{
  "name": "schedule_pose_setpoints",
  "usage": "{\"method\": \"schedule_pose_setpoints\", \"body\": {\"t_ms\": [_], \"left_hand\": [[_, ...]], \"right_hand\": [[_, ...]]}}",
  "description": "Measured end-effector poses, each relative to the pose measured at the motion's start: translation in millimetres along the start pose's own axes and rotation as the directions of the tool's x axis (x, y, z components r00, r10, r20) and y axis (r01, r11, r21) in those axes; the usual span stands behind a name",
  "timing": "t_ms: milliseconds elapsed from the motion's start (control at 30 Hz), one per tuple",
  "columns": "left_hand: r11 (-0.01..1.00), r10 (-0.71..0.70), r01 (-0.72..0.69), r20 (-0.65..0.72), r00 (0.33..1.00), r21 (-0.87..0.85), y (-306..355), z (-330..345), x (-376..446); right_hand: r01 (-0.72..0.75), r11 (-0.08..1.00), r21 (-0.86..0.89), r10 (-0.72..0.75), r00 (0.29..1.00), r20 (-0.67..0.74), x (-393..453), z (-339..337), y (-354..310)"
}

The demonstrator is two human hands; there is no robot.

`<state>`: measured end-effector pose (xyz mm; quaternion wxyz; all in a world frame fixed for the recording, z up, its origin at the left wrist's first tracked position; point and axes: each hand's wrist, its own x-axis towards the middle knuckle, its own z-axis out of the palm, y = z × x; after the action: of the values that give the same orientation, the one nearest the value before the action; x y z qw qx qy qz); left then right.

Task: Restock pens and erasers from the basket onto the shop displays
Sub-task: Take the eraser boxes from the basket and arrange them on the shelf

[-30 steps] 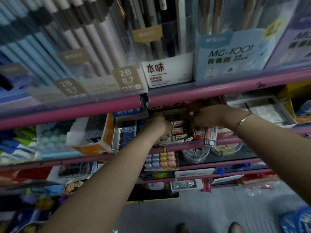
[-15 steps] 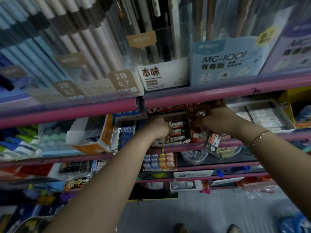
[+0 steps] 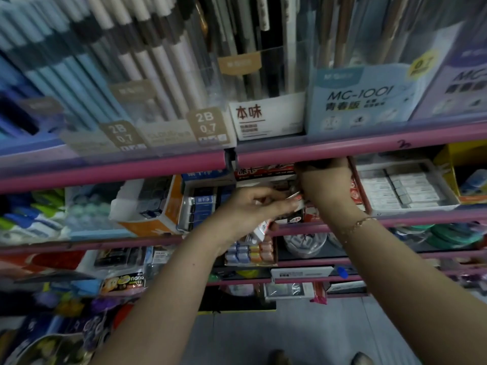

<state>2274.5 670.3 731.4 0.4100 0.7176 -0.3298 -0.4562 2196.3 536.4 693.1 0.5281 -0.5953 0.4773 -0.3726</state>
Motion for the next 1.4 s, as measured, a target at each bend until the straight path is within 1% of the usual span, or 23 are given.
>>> {"method": "schedule_pose_setpoints", "body": {"t_ms": [67, 133, 200, 267, 333, 367, 400, 433, 500, 533, 600, 667, 733, 800, 867, 933, 1000, 1033, 1100, 1167, 1233, 1333, 1400], "left_hand": [[0.999, 0.007, -0.01, -0.067, 0.998, -0.032, -7.0, -3.0, -2.1], [0.996, -0.019, 0.013, -0.065, 0.998, -0.085, -14.6, -15.0, -6.7], [0.991, -0.063, 0.054, -0.071, 0.995, -0.122, -19.7, -32.0, -12.2], [0.982, -0.103, 0.084, -0.114, 0.988, -0.167, -22.9, -48.4, -14.9], [0.971, -0.14, 0.099, -0.18, 0.974, -0.218, -25.8, -58.4, -13.6], [0.953, -0.17, 0.109, -0.204, 0.964, -0.281, -27.4, -59.8, -12.2], [0.926, -0.205, 0.119, -0.213, 0.955, -0.358, -28.5, -58.7, -10.7], [0.896, -0.232, 0.129, -0.201, 0.952, -0.426, -28.8, -54.8, -9.4], [0.878, -0.24, 0.152, -0.144, 0.96, -0.454, -32.0, -41.5, -6.1], [0.901, -0.232, 0.165, -0.125, 0.965, -0.401, -35.0, -34.6, -4.0], [0.964, -0.181, 0.152, -0.123, 0.976, -0.217, -39.6, -25.3, -2.1], [0.989, -0.141, 0.136, -0.106, 0.984, -0.051, -41.1, -22.8, -0.9], [0.99, -0.121, 0.126, -0.088, 0.989, 0.057, -40.5, -27.5, 0.5], [0.99, -0.065, 0.078, -0.104, 0.992, 0.121, -39.5, -36.2, 4.8], [0.984, 0.045, -0.019, -0.141, 0.989, 0.179, -37.7, -47.4, 11.5], [0.972, 0.142, -0.118, -0.105, 0.984, 0.204, -33.9, -56.4, 17.8], [0.952, 0.151, -0.131, -0.053, 0.987, 0.276, -30.1, -60.4, 24.1], [0.938, 0.122, -0.095, -0.061, 0.991, 0.334, -28.4, -61.5, 27.1], [0.895, 0.057, -0.011, -0.09, 0.994, 0.445, -25.0, -62.9, 34.7], [0.837, 0.026, 0.015, -0.066, 0.997, 0.547, -19.1, -60.9, 41.7], [0.75, 0.005, 0.011, -0.022, 1.0, 0.662, -13.1, -55.0, 48.1], [0.61, -0.043, 0.03, -0.004, 0.999, 0.792, -6.6, -44.4, 55.8], [0.546, -0.097, 0.057, -0.005, 0.995, 0.836, -1.3, -41.4, 58.6]], "right_hand": [[-0.087, 0.992, 0.088, 0.087, 0.996, 0.009, -2.9, 7.9, 1.7], [-0.118, 0.98, 0.16, 0.12, 0.993, -0.005, -4.4, 7.5, -0.8], [-0.082, 0.991, 0.102, 0.08, 0.997, 0.017, -4.5, -1.5, -8.0], [-0.014, 0.998, -0.055, 0.024, 0.981, 0.194, -10.3, -13.3, -18.0], [0.054, 0.968, -0.245, 0.06, 0.899, 0.435, -23.3, -20.2, -26.7], [0.06, 0.958, -0.279, 0.097, 0.851, 0.516, -31.6, -20.4, -29.6], [0.023, 0.968, -0.249, 0.124, 0.82, 0.559, -38.8, -18.3, -28.7], [-0.062, 0.983, -0.173, 0.151, 0.806, 0.572, -46.6, -14.7, -28.7], [-0.215, 0.976, -0.035, 0.199, 0.815, 0.544, -56.1, -5.6, -26.6], [-0.24, 0.971, -0.008, 0.208, 0.826, 0.523, -57.7, -2.4, -23.8], [-0.265, 0.964, 0.017, 0.221, 0.837, 0.5, -59.3, 0.4, -21.8], [-0.264, 0.965, -0.007, 0.229, 0.823, 0.519, -57.5, -0.8, -21.9], [-0.219, 0.972, -0.087, 0.23, 0.804, 0.548, -52.0, -1.5, -23.6], [-0.132, 0.968, -0.214, 0.225, 0.837, 0.5, -41.5, -1.5, -25.7], [-0.051, 0.938, -0.343, 0.214, 0.864, 0.456, -29.7, -2.7, -30.5], [0.01, 0.907, -0.42, 0.236, 0.816, 0.528, -21.4, -3.3, -38.2], [0.076, 0.869, -0.489, 0.277, 0.744, 0.608, -16.9, -0.7, -44.0], [0.097, 0.851, -0.517, 0.296, 0.724, 0.623, -15.0, 1.8, -44.6], [0.114, 0.821, -0.559, 0.323, 0.715, 0.62, -12.0, 7.2, -42.9], [0.162, 0.775, -0.611, 0.34, 0.708, 0.619, -11.3, 11.8, -41.4], [0.225, 0.728, -0.648, 0.354, 0.685, 0.636, -11.0, 15.8, -40.7], [0.286, 0.729, -0.622, 0.288, 0.697, 0.657, -5.5, 17.3, -38.0], [0.281, 0.745, -0.605, 0.259, 0.714, 0.65, -3.2, 15.2, -37.2]]}}
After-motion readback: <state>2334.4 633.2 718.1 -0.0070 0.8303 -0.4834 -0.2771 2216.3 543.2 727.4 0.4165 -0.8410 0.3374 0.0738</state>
